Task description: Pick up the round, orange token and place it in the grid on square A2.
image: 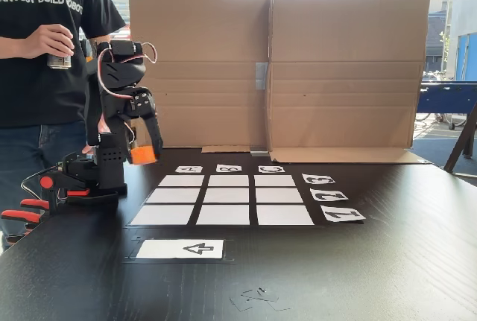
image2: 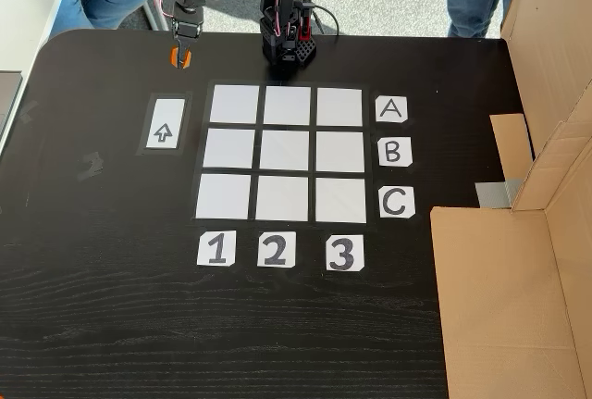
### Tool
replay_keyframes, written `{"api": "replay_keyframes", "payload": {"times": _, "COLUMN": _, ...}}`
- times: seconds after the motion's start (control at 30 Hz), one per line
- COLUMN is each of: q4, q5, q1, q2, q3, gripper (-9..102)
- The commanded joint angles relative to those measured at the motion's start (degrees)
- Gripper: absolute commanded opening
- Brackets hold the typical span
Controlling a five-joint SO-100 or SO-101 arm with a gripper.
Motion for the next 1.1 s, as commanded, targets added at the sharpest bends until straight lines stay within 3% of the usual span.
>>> {"api": "replay_keyframes", "payload": {"times": 0.0, "q4": -0.09, "q5": -1.41, "q1": -4.22, "q2": 7.56, "q3": 5.98, "gripper": 0}}
{"api": "replay_keyframes", "payload": {"times": 0.57, "q4": 0.0, "q5": -1.58, "q1": -27.69, "q2": 21.18, "q3": 26.28, "gripper": 0}}
{"api": "replay_keyframes", "payload": {"times": 1.07, "q4": -4.31, "q5": -1.85, "q1": -41.04, "q2": 27.07, "q3": 42.98, "gripper": 0}}
